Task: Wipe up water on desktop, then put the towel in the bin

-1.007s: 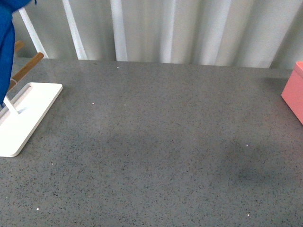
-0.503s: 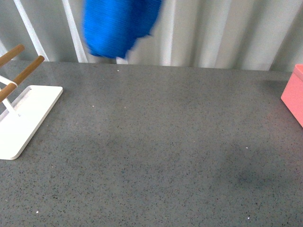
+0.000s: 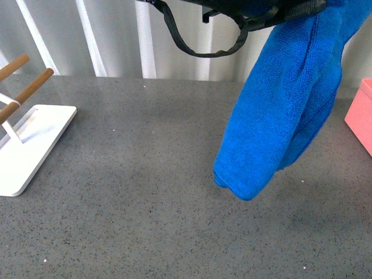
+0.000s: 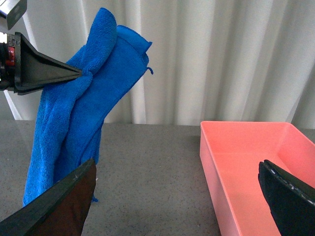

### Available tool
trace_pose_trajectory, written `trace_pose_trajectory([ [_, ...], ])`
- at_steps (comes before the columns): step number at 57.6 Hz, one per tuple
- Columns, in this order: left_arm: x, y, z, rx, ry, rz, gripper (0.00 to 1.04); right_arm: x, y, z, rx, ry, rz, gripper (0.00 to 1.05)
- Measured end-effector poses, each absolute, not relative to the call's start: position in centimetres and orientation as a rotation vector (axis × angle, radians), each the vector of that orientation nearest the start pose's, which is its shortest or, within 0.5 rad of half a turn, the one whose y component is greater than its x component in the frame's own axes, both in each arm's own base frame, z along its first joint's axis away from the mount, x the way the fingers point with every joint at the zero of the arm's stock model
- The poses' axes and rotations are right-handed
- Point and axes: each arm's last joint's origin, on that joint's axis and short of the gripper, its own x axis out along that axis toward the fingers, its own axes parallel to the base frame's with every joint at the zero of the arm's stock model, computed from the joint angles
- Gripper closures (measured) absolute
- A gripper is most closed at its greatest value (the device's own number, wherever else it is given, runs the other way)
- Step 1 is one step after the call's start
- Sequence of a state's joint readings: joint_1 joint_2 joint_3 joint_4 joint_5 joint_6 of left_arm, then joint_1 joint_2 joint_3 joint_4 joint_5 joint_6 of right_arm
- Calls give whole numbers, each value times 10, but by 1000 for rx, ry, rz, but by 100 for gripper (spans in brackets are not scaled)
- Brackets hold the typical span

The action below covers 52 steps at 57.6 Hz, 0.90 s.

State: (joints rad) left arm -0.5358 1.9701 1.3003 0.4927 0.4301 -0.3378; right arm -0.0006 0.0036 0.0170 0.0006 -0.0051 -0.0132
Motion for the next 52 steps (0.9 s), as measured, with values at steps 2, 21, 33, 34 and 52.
trace_pose_trajectory([
  [2,377,-236,223,-341,328,-932,100,97,0,169,-13,-14,4,7],
  [21,387,-227,217,-438,306,-899,100,98,9,164,-69,363,356,7],
  [33,389,-218,213,-455,309,-877,100,129,-13,207,-174,199,321,7],
  [34,388,-217,213,-457,311,-871,100,137,-18,209,-172,194,309,7],
  [52,376,-214,233,-517,267,-899,100,221,-32,198,-123,134,359,7],
])
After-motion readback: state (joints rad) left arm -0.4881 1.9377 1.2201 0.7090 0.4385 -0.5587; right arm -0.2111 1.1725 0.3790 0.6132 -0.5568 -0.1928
